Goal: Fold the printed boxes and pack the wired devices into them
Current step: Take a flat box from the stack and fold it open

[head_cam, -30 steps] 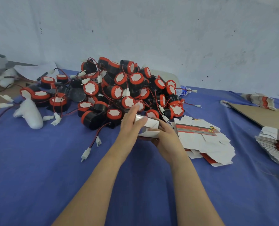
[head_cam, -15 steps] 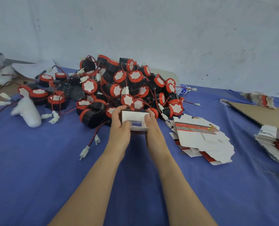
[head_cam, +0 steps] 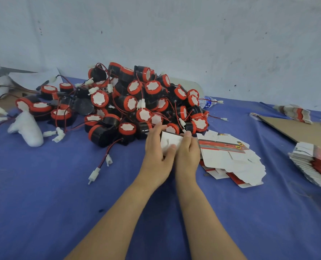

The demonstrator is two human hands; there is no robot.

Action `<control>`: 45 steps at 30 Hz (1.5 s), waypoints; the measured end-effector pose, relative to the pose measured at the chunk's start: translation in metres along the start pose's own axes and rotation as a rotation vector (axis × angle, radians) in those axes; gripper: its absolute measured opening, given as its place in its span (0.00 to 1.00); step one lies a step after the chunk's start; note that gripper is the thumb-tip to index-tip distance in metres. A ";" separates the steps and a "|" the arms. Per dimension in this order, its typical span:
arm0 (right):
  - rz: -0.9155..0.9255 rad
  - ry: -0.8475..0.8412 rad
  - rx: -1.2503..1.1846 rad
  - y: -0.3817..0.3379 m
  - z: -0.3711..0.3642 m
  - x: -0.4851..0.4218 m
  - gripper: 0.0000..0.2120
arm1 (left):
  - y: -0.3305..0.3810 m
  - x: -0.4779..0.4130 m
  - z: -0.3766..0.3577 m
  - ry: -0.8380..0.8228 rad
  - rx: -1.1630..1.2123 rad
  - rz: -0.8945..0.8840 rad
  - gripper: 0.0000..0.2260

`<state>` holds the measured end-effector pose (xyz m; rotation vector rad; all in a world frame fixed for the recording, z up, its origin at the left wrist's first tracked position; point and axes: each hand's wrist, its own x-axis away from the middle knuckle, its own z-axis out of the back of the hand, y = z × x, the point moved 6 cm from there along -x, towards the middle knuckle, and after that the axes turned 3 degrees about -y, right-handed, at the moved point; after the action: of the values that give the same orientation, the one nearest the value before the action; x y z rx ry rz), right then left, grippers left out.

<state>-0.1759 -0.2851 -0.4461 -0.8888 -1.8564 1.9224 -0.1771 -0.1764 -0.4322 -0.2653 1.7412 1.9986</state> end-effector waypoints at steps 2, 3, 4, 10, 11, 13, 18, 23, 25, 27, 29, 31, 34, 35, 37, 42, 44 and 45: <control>-0.025 -0.124 -0.022 0.002 -0.010 0.002 0.14 | -0.001 -0.002 0.008 0.097 -0.030 -0.007 0.22; -0.042 -0.227 -0.051 0.003 -0.018 0.005 0.14 | -0.002 -0.002 0.015 0.154 0.001 0.009 0.22; -0.049 -0.330 -0.069 0.004 -0.025 0.007 0.15 | -0.005 -0.004 0.022 0.201 0.051 0.037 0.22; 0.016 -0.470 -0.027 0.001 -0.035 0.014 0.24 | -0.015 -0.005 0.035 0.290 0.220 0.129 0.27; 0.002 -0.445 -0.052 0.001 -0.034 0.013 0.24 | -0.015 -0.005 0.033 0.281 0.225 0.128 0.27; -0.006 -0.410 -0.082 0.002 -0.031 0.012 0.22 | -0.015 -0.005 0.031 0.267 0.229 0.123 0.27; 0.035 -0.380 -0.086 -0.002 -0.027 0.010 0.22 | -0.015 -0.005 0.029 0.242 0.221 0.131 0.26; 0.034 -0.381 -0.114 -0.003 -0.029 0.011 0.18 | -0.016 -0.006 0.032 0.273 0.196 0.126 0.24; 0.018 -0.394 -0.134 -0.002 -0.029 0.010 0.18 | -0.016 -0.006 0.035 0.301 0.203 0.116 0.22; 0.025 -0.408 -0.114 -0.004 -0.030 0.010 0.18 | -0.018 -0.006 0.036 0.316 0.211 0.125 0.21; 0.047 -0.410 -0.070 -0.006 -0.032 0.013 0.19 | -0.019 -0.006 0.038 0.341 0.227 0.146 0.21; 0.065 -0.420 -0.033 -0.005 -0.034 0.016 0.21 | -0.019 -0.004 0.042 0.392 0.223 0.153 0.22; 0.078 -0.436 0.003 -0.003 -0.037 0.017 0.21 | -0.020 -0.003 0.046 0.411 0.249 0.164 0.21; 0.078 -0.437 0.008 -0.003 -0.037 0.017 0.20 | -0.021 -0.004 0.046 0.404 0.268 0.172 0.20; 0.052 -0.443 -0.017 -0.005 -0.037 0.017 0.19 | -0.023 -0.006 0.045 0.398 0.282 0.194 0.16; -0.104 -0.382 -0.174 -0.008 -0.030 0.012 0.25 | -0.037 -0.011 0.049 0.434 0.506 0.319 0.16; -0.034 -0.415 -0.097 -0.014 -0.029 0.013 0.15 | -0.041 -0.012 0.050 0.432 0.545 0.376 0.18; 0.031 -0.424 -0.064 -0.018 -0.030 0.015 0.10 | -0.043 -0.012 0.048 0.415 0.544 0.406 0.18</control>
<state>-0.1716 -0.2510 -0.4307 -0.5580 -2.1544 2.2147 -0.1388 -0.1291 -0.4558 -0.1541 2.7058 1.6991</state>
